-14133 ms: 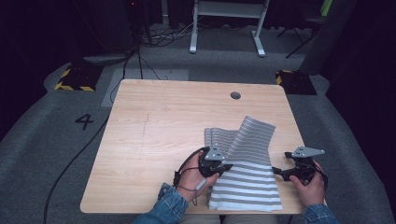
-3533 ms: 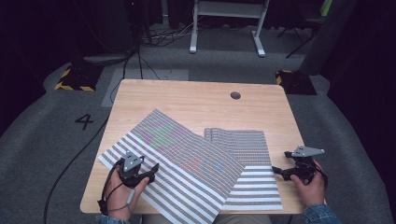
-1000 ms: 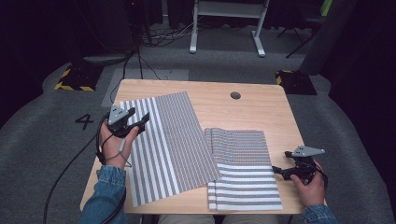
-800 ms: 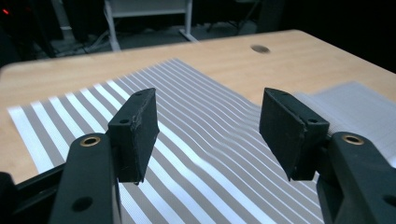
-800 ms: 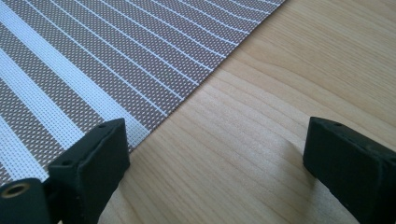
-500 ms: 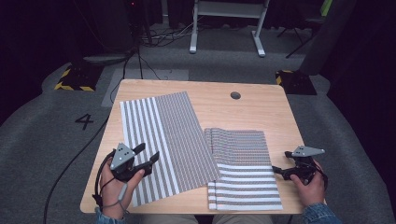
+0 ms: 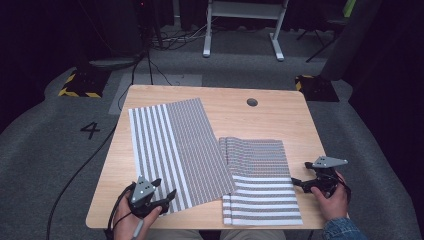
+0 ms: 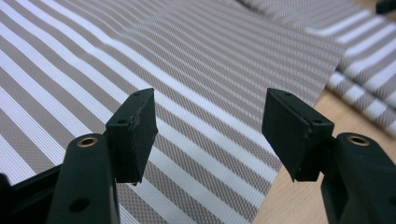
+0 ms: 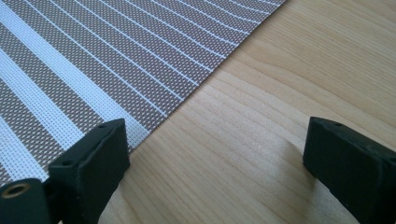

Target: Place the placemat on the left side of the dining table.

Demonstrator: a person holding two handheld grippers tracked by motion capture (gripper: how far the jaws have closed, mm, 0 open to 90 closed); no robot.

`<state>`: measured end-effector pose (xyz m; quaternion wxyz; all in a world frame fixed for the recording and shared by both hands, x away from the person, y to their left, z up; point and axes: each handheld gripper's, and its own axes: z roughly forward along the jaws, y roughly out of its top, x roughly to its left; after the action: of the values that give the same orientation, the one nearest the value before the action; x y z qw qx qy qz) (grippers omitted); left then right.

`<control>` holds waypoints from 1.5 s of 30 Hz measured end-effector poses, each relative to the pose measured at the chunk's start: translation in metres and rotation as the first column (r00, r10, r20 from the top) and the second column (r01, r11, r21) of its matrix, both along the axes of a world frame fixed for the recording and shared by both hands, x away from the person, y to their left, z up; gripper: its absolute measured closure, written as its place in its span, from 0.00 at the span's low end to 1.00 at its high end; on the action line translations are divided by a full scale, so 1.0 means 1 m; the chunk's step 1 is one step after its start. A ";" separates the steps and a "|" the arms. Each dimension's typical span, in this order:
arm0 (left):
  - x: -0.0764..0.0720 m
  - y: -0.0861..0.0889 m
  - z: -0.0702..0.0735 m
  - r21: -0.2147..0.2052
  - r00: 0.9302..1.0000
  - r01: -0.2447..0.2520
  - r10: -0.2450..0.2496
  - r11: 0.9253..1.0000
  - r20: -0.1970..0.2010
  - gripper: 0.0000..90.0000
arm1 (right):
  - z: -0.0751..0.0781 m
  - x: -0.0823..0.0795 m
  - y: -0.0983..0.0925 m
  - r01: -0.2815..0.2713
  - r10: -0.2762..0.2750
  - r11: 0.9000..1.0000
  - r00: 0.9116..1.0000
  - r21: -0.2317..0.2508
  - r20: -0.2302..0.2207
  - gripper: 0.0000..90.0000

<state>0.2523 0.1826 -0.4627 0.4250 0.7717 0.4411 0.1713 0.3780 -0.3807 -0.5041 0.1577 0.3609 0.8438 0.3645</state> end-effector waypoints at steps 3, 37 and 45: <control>-0.001 -0.006 -0.009 0.045 0.999 -0.004 0.006 0.999 -0.052 0.38 | 0.000 0.000 0.000 0.000 0.000 1.000 1.000 0.000 0.000 0.08; 0.006 -0.015 -0.026 0.219 0.973 -0.087 0.129 0.972 -0.190 0.55 | 0.000 0.000 0.000 -0.001 0.001 1.000 1.000 -0.001 0.001 0.08; 0.014 0.002 -0.021 0.203 0.982 -0.082 0.113 0.976 -0.149 0.93 | 0.000 0.000 0.000 -0.001 0.001 1.000 1.000 0.000 0.001 0.08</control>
<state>0.2658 0.1846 -0.4835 0.3013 0.7983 0.4921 0.1725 0.3781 -0.3808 -0.5042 0.1579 0.3604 0.8440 0.3644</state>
